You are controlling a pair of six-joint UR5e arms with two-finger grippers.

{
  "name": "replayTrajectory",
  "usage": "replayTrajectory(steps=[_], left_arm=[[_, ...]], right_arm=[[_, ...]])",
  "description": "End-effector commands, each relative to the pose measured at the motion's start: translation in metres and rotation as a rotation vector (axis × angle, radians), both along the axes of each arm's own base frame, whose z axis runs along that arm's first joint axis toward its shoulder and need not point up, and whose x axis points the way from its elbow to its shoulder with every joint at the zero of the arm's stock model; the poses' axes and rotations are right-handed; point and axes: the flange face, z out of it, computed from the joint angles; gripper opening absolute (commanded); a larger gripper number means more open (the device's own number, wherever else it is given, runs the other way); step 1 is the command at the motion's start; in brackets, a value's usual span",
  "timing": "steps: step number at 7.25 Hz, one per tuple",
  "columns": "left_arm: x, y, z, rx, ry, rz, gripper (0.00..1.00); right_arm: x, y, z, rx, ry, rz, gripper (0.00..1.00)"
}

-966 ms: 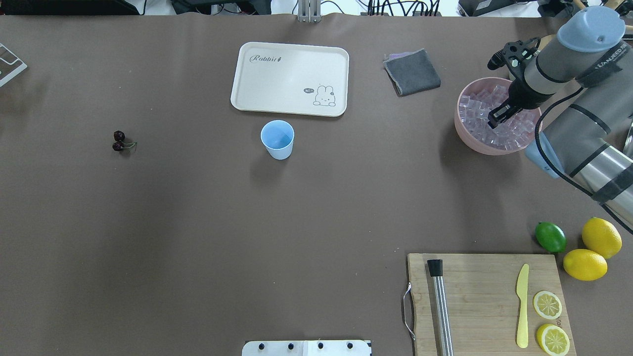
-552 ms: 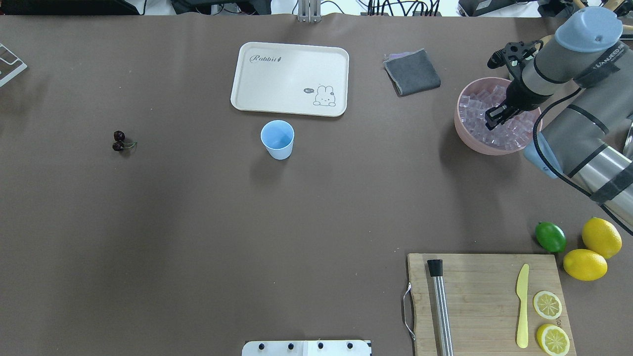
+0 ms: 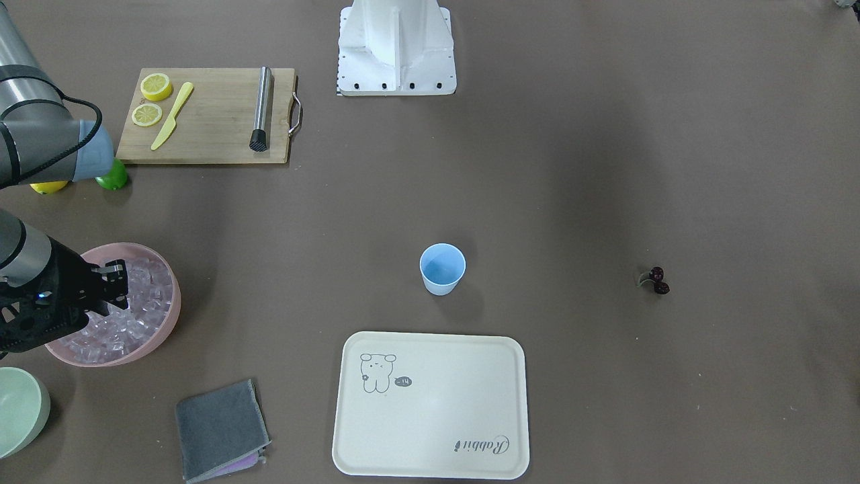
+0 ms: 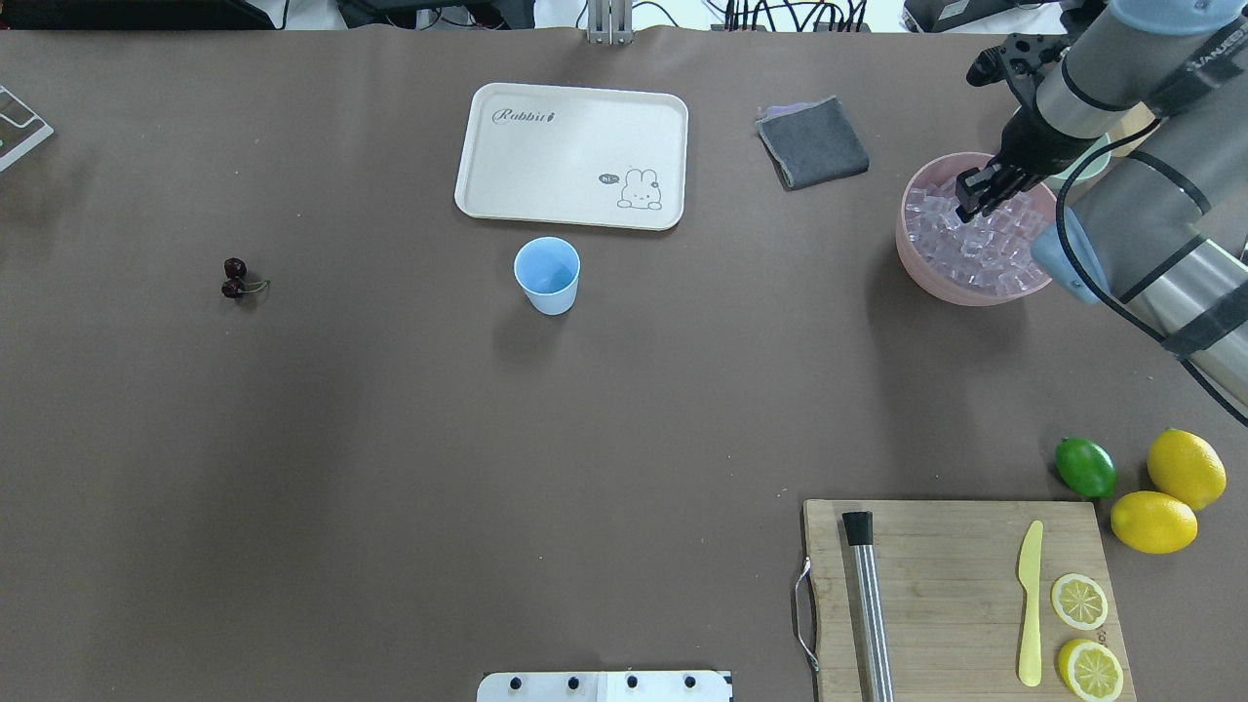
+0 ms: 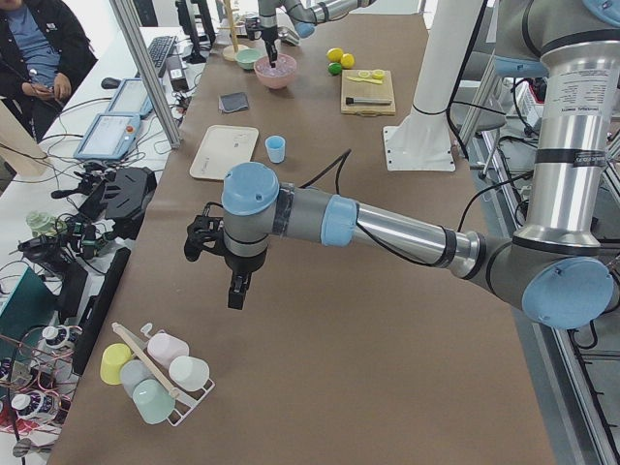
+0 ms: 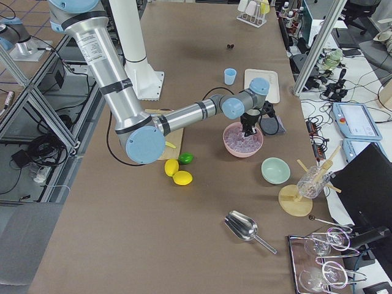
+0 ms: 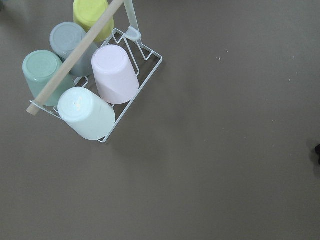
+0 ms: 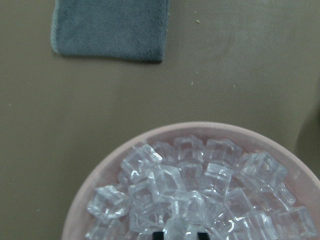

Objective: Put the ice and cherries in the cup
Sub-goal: 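Carry the ice cube with the right gripper over the light-blue cup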

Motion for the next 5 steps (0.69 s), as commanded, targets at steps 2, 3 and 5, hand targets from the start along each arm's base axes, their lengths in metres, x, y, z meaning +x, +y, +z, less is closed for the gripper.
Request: replayTrajectory(steps=[2,3,5], left_arm=[[-0.001,0.001,0.001,-0.002,0.000,-0.001,0.98],[0.000,0.000,0.001,-0.002,0.000,0.000,0.98],[0.000,0.000,0.001,-0.002,0.000,0.000,0.98]], right_arm=[[-0.038,-0.004,-0.110,-0.112,-0.025,0.101,0.13],[-0.081,0.008,-0.149,-0.152,-0.039,0.140,0.13],[-0.189,0.040,-0.242,-0.222,0.005,0.278,0.13]])
